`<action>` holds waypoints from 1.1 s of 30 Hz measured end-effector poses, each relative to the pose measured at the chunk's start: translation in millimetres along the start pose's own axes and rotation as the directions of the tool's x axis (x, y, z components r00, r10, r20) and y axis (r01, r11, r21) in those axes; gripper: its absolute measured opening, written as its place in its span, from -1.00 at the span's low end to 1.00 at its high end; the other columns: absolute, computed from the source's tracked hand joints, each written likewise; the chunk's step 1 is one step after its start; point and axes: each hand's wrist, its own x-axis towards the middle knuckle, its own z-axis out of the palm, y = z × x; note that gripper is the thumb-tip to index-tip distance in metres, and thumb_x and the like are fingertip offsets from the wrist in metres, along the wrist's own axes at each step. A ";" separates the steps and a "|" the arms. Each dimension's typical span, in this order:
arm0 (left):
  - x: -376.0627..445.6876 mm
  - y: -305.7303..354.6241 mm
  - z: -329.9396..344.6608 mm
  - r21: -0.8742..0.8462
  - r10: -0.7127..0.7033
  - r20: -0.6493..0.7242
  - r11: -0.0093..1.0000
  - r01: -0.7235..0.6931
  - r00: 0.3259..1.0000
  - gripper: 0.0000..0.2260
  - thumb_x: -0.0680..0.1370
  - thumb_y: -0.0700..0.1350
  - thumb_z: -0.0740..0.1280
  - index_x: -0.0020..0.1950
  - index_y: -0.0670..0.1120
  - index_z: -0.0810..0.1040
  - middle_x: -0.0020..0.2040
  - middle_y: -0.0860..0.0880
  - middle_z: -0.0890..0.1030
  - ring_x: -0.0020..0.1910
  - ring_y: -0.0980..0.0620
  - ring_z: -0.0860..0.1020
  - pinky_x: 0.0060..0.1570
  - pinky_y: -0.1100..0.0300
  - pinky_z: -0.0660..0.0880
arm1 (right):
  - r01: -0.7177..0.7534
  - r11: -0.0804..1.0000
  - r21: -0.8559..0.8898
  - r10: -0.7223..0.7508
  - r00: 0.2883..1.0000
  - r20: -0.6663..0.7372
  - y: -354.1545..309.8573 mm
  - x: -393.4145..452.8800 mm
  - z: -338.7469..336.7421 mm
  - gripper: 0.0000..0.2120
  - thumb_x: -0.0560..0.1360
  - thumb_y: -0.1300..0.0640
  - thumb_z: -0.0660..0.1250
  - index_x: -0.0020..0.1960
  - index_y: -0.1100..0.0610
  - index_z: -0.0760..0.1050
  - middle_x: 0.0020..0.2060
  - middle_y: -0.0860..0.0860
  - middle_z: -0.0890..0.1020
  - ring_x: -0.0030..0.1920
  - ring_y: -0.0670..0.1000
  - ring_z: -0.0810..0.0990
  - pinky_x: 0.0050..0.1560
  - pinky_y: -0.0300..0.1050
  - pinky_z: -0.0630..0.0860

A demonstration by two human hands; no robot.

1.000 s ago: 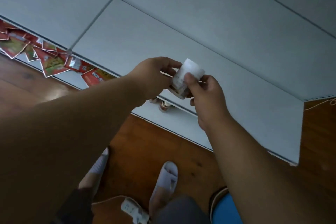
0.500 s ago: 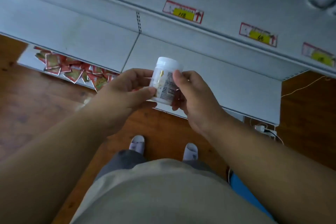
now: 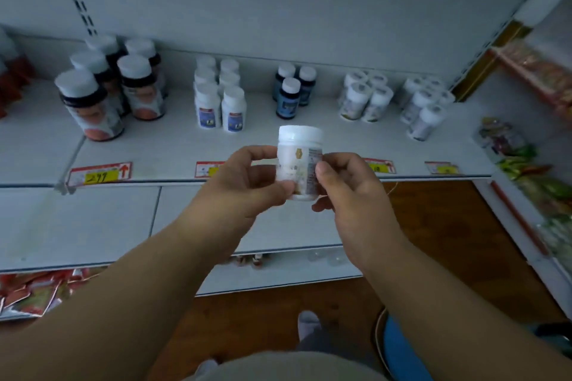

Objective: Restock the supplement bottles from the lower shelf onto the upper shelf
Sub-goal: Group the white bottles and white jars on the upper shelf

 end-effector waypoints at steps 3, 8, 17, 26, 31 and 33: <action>28.6 8.3 29.9 0.205 0.084 -0.056 0.976 -0.071 0.995 -0.57 0.40 -0.10 0.54 0.19 0.08 0.46 -0.04 0.10 0.70 -0.06 0.13 0.68 0.00 0.19 0.61 | 0.006 1.000 -0.024 -0.007 1.000 -0.022 1.1 20.7 -20.4 -0.74 0.49 -0.10 0.35 0.11 0.00 0.53 -0.02 -0.07 0.69 -0.05 -0.07 0.67 -0.10 -0.10 0.60; 94.3 3.6 68.6 0.306 0.147 -0.089 0.945 -0.113 0.985 -0.65 0.49 -0.14 0.48 0.18 0.10 0.46 -0.01 0.14 0.68 -0.06 0.14 0.66 0.05 0.05 0.62 | 0.099 0.973 -0.208 -0.105 0.994 -0.017 17.0 81.5 -71.3 -0.78 0.63 0.00 0.23 0.23 -0.05 0.56 0.03 -0.11 0.68 0.02 -0.13 0.63 0.11 -0.04 0.57; 209.6 -19.7 141.8 0.579 0.158 -0.230 0.816 0.004 0.960 -0.59 0.43 0.05 0.53 0.16 0.10 0.42 -0.01 0.19 0.59 -0.11 0.23 0.58 -0.19 0.27 0.52 | 0.116 0.866 -0.486 -0.055 0.989 0.138 52.5 195.6 -156.1 -0.69 0.51 -0.11 0.40 0.20 -0.09 0.45 0.04 -0.21 0.63 0.04 -0.20 0.59 0.04 -0.17 0.55; 274.2 -36.5 167.4 0.715 0.161 -0.355 0.681 0.156 0.921 -0.67 0.46 0.03 0.48 0.09 0.08 0.39 0.02 0.12 0.55 -0.09 0.16 0.54 -0.13 0.16 0.49 | 0.203 0.809 -0.552 -0.093 0.971 0.220 84.6 263.7 -174.9 -0.84 0.52 -0.03 0.40 0.04 0.01 0.52 -0.06 -0.09 0.66 -0.07 -0.12 0.61 -0.15 -0.21 0.47; 283.5 -39.3 169.2 0.714 0.159 -0.395 0.673 0.193 0.905 -0.67 0.47 0.00 0.49 0.11 0.06 0.39 0.07 0.07 0.56 -0.03 0.07 0.56 -0.06 0.12 0.53 | 0.214 0.808 -0.549 -0.111 0.970 0.215 90.6 272.9 -171.1 -0.78 0.51 -0.06 0.38 0.09 0.02 0.53 0.01 -0.05 0.66 0.01 -0.04 0.63 -0.02 -0.04 0.58; 283.5 -38.9 169.4 0.716 0.161 -0.391 0.672 0.190 0.906 -0.65 0.46 0.00 0.49 0.13 0.05 0.40 0.08 0.07 0.55 -0.02 0.07 0.56 -0.05 0.11 0.53 | 0.202 0.809 -0.552 -0.109 0.974 0.197 90.7 271.3 -171.1 -0.76 0.50 -0.08 0.39 0.09 0.00 0.53 0.00 -0.07 0.66 0.00 -0.06 0.62 -0.05 -0.10 0.57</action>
